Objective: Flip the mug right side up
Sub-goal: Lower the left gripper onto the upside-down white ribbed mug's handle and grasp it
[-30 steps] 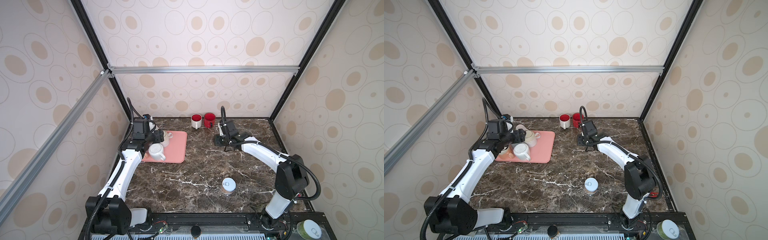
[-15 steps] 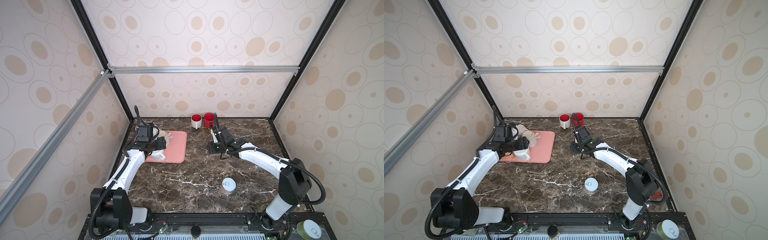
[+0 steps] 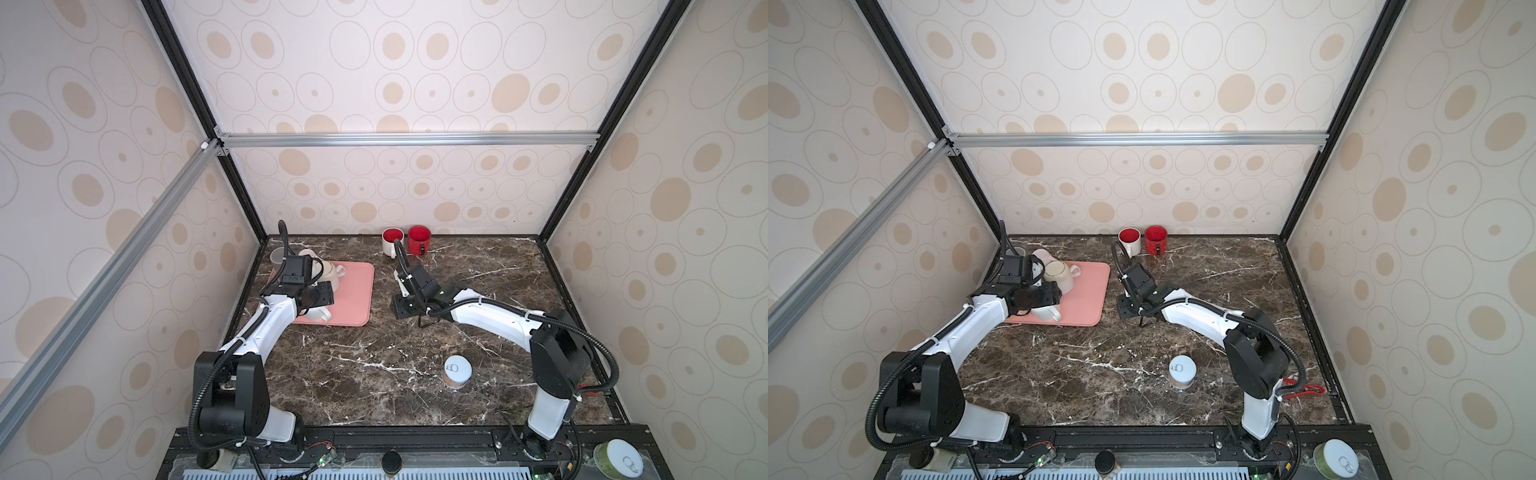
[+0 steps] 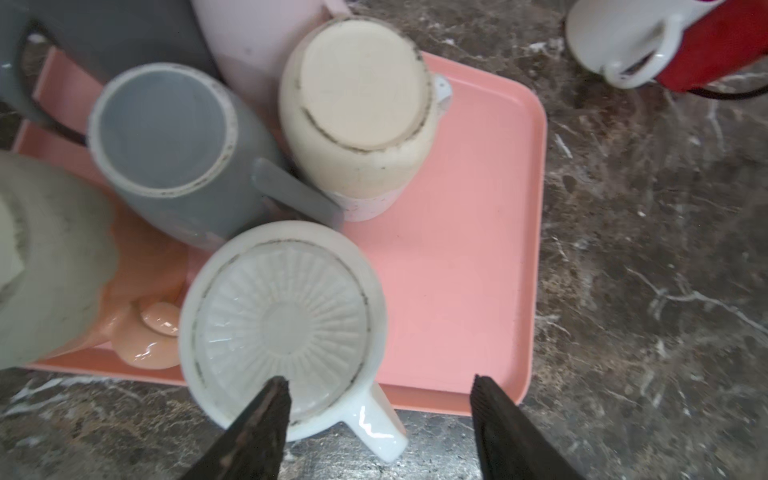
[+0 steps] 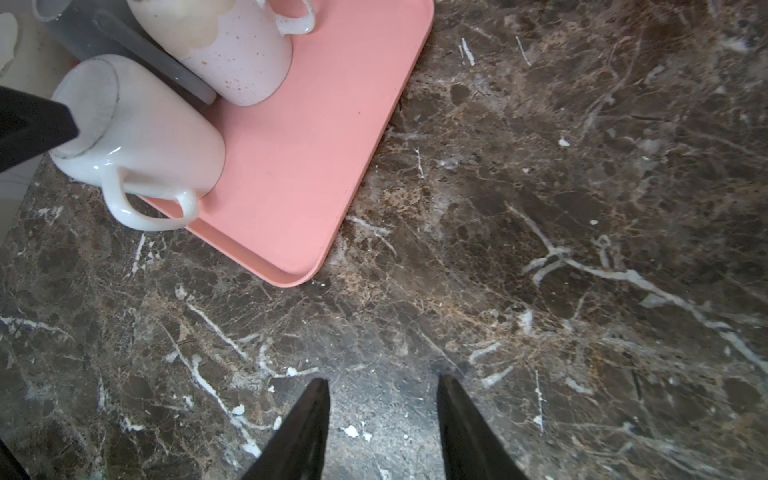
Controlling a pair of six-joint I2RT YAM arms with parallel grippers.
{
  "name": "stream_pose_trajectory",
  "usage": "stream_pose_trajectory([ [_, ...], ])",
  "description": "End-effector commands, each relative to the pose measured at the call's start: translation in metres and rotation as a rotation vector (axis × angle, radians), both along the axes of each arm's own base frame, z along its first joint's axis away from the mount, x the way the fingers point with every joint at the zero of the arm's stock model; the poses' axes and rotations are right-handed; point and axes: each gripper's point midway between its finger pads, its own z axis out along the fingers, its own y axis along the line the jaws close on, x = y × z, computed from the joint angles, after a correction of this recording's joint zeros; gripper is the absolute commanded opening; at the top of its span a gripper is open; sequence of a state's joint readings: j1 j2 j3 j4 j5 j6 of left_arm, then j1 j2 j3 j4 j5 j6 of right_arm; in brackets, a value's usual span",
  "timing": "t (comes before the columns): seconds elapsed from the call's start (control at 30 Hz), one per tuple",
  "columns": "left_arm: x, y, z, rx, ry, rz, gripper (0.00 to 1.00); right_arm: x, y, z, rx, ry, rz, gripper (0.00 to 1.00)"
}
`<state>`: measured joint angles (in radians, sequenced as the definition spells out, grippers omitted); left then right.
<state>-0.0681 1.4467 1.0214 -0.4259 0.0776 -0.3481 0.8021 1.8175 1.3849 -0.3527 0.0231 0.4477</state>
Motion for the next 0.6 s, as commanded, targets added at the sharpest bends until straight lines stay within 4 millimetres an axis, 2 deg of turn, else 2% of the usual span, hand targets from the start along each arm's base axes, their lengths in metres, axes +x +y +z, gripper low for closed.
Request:
stream_pose_trajectory([
  [0.0,-0.008,0.028,0.007,0.053,-0.017,0.17,0.75,-0.004,0.014,0.007,0.002,-0.022,0.001,0.46],
  [0.1,-0.017,0.025,0.007,0.014,0.0,0.187,0.75,-0.007,0.026,0.003,0.023,-0.024,0.012,0.46],
  [0.2,-0.032,0.032,0.017,0.116,0.004,0.216,0.65,-0.005,0.039,0.0,0.072,-0.022,0.022,0.46],
  [0.3,-0.046,0.03,0.023,0.153,-0.032,0.245,0.63,-0.002,0.046,0.002,0.108,-0.047,0.037,0.45],
  [0.4,-0.055,0.013,0.018,0.122,-0.026,0.244,0.63,0.0,0.049,0.009,0.107,-0.081,0.068,0.45],
  [0.5,-0.06,-0.009,0.002,0.033,0.002,0.219,0.64,-0.003,0.046,0.015,0.082,-0.108,0.107,0.45],
  [0.57,-0.063,-0.011,-0.007,0.016,0.023,0.226,0.61,-0.007,0.042,0.015,0.065,-0.115,0.129,0.45],
])
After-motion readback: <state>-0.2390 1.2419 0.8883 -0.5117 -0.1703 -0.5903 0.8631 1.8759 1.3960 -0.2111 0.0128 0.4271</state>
